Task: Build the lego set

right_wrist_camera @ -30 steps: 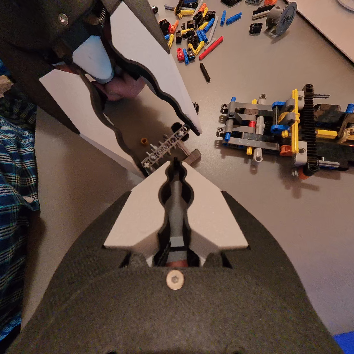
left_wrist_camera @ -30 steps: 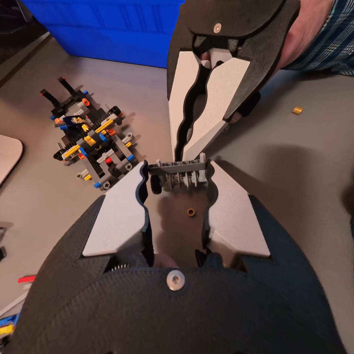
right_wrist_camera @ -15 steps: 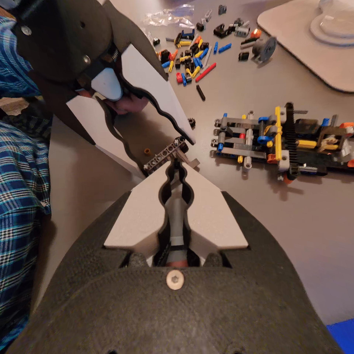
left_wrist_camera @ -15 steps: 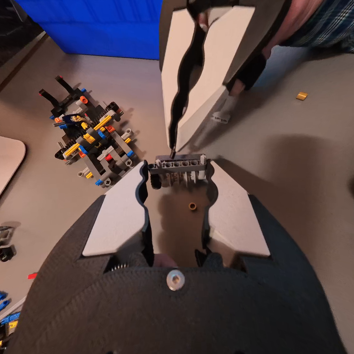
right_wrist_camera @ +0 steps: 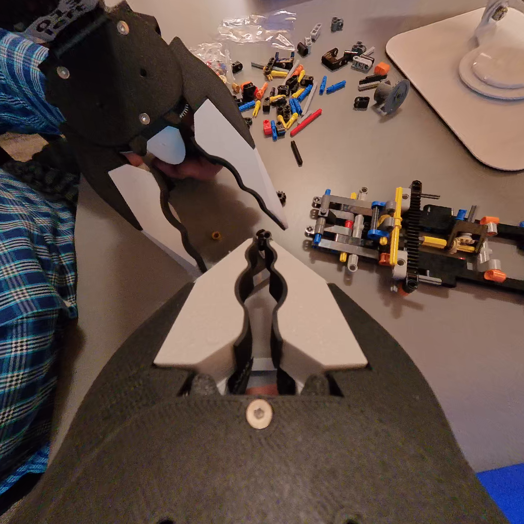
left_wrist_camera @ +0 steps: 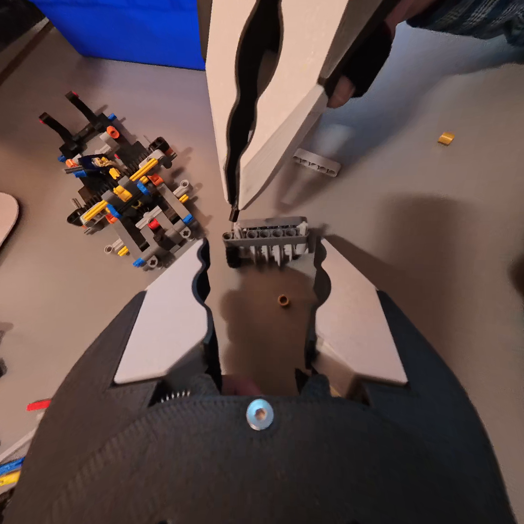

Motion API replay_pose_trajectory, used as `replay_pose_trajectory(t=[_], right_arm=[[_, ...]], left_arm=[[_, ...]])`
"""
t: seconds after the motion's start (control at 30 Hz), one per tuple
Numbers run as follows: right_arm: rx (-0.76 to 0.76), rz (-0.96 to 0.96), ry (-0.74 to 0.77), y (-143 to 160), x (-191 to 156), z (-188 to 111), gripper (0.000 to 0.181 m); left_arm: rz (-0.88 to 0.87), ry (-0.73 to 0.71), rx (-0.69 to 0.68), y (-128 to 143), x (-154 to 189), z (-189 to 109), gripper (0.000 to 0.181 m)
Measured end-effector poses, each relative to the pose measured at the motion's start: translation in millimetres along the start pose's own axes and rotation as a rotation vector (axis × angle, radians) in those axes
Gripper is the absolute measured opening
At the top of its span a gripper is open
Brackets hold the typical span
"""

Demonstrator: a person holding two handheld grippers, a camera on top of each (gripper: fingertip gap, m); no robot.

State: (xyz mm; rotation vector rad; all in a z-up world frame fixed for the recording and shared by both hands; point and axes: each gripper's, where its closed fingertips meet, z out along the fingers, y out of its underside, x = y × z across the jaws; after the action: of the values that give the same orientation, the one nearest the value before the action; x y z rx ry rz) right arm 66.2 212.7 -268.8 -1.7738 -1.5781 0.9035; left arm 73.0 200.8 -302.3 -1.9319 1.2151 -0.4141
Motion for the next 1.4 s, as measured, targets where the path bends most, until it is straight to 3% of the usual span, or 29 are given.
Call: replay_pose_trajectory(t=[0.27, 0.47, 0.87, 1.13, 1.4], right_arm=[[-0.093, -0.008, -0.021, -2, 3, 6, 0.000], [-0.170, -0.006, 0.002, 0, 7, 7, 0.000], [-0.256, -0.021, -0.001, 2, 2, 7, 0.001], [-0.309, -0.071, 0.072, 3, 1, -1, 0.001], [-0.460, -0.199, 0.191, 4, 5, -7, 0.001]], left_arm=[[-0.010, 0.020, -0.047, 6, 1, 5, 0.058], [-0.005, 0.031, -0.043, 5, 0, 5, 0.057], [0.176, 0.033, -0.071, 4, 3, 0, 0.057], [0.273, 0.016, -0.099, -1, 4, -1, 0.056], [0.345, 0.003, -0.156, -5, 2, 4, 0.056]])
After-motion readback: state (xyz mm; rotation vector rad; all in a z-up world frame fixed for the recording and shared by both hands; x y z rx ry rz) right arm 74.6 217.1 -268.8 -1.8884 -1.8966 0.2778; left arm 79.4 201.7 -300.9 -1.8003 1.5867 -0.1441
